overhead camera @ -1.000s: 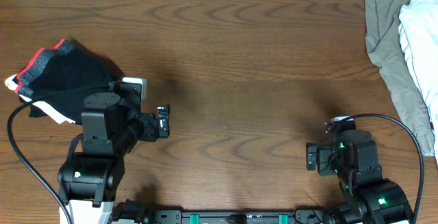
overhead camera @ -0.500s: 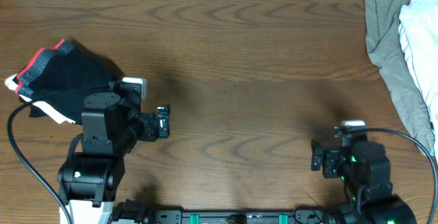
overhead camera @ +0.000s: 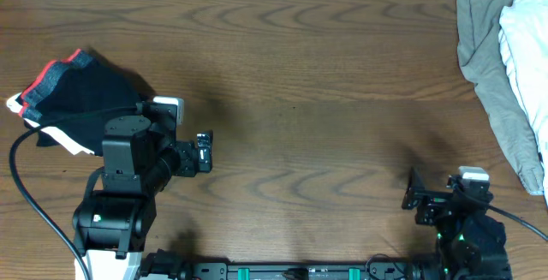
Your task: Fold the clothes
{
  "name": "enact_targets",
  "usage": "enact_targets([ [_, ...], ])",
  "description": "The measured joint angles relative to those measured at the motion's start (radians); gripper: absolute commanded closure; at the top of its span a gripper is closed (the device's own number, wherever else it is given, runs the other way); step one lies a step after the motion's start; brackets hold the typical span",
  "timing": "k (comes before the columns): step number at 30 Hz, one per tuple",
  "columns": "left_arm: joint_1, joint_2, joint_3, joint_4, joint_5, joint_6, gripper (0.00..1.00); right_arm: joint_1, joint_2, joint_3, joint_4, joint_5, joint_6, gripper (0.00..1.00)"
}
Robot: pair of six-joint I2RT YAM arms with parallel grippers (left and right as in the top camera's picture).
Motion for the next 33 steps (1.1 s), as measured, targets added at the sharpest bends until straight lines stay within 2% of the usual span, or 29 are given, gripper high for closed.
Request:
enact_targets([
  [11, 0.0, 0.0, 0.0, 0.0, 0.0, 0.0, 0.02, -0.009, -0.005, -0.293, 0.566, -0.061, -0.034, 0.01],
  [14, 0.0, 0.0, 0.0, 0.0, 0.0, 0.0, 0.02, -0.009, -0.006, -0.324, 0.65, -0.066, -0.072, 0.01],
  [21, 0.0, 0.0, 0.0, 0.0, 0.0, 0.0, 0.02, -0.009, -0.006, -0.337, 0.641, -0.107, -0.187, 0.01],
  [33, 0.0, 0.0, 0.0, 0.0, 0.0, 0.0, 0.02, -0.009, -0.006, -0.337, 0.641, -0.121, -0.227, 0.01],
])
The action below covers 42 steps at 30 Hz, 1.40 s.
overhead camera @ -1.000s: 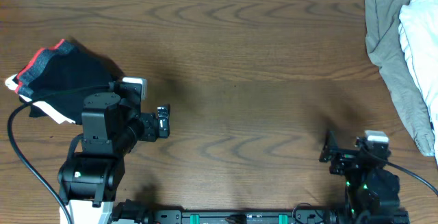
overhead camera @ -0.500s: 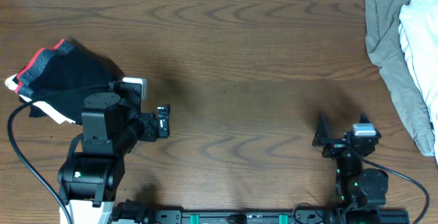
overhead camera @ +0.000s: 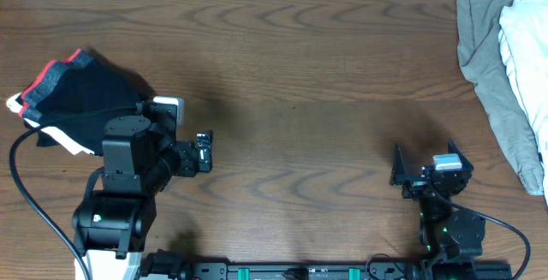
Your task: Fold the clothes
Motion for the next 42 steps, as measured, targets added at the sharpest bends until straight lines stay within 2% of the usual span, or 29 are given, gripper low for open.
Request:
enact_targets([
  [27, 0.0, -0.018, 0.0, -0.002, 0.0, 0.0, 0.02, 0.0, 0.0, 0.0, 0.0, 0.0, 0.0, 0.01],
  [35, 0.0, -0.196, -0.034, -0.123, -0.023, 0.0, 0.02, 0.0, 0.0, 0.0, 0.001, -0.001, 0.0, 0.01],
  [42, 0.0, -0.447, -0.259, -0.12, -0.026, 0.0, 0.02, 0.0, 0.0, 0.0, 0.002, -0.001, -0.003, 0.01],
])
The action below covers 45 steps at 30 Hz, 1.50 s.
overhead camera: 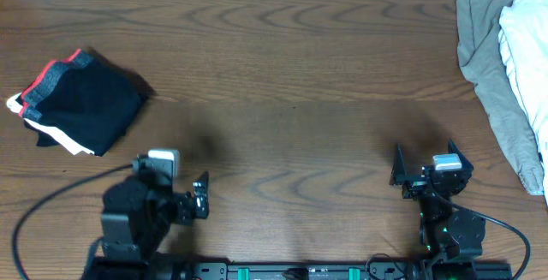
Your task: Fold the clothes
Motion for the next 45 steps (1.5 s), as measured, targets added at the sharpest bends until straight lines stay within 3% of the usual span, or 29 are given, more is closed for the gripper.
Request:
enact_targets([
  [13, 0.0, -0.321, -0.359, 0.203, 0.0, -0.001, 0.02, 0.0, 0.0, 0.0, 0.0, -0.002, 0.0, 0.01],
  [21, 0.0, -0.36, -0.469, 0.444, -0.01, -0.003, 0.02, 0.0, 0.0, 0.0, 0.0, -0.002, 0.0, 0.01],
  [30, 0.014, -0.362, -0.575, 0.784, -0.122, -0.005, 0.02, 0.0, 0.0, 0.0, 0.0, -0.002, 0.0, 0.01],
  [45, 0.04, -0.362, -0.583, 0.792, -0.108, -0.007, 0.02, 0.0, 0.0, 0.0, 0.0, -0.002, 0.0, 0.01],
])
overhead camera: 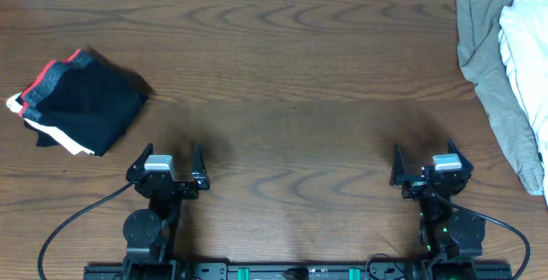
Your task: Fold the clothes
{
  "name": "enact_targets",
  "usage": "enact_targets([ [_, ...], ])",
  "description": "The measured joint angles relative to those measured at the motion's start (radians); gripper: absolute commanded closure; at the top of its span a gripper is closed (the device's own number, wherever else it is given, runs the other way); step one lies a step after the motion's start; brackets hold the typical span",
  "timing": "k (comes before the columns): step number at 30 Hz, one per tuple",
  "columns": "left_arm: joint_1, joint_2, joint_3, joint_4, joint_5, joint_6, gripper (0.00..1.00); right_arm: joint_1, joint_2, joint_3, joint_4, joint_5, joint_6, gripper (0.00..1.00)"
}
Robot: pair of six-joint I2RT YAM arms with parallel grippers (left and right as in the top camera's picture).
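A folded stack of clothes, black on top with red, grey and white edges showing, lies at the left of the table. An unfolded khaki garment and a white garment are heaped at the far right edge. My left gripper stands open near the front edge, below and to the right of the stack, with nothing in it. Near the front right, my right gripper is also open and holds nothing, well left of the heap.
The brown wooden table stretches between the stack and the heap. Black cables run from both arm bases along the front edge.
My left arm has drawn back from a tilted pose at the front left to a squared pose near the front edge, fingers spread. The right arm and the clothes have not moved.
At first my left arm stood against the right side of the folded stack, and my right arm sat low at the front right. Then the right arm squared up. After that the left arm was off the stack, near the front edge. Both now rest open.
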Motion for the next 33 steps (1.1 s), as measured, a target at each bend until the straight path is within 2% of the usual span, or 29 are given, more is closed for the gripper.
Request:
enact_targets([
  [33, 0.0, 0.0, 0.0, 0.005, 0.05, 0.003, 0.02, 0.0, 0.0, 0.0, 0.0, 0.0, 0.0, 0.01],
])
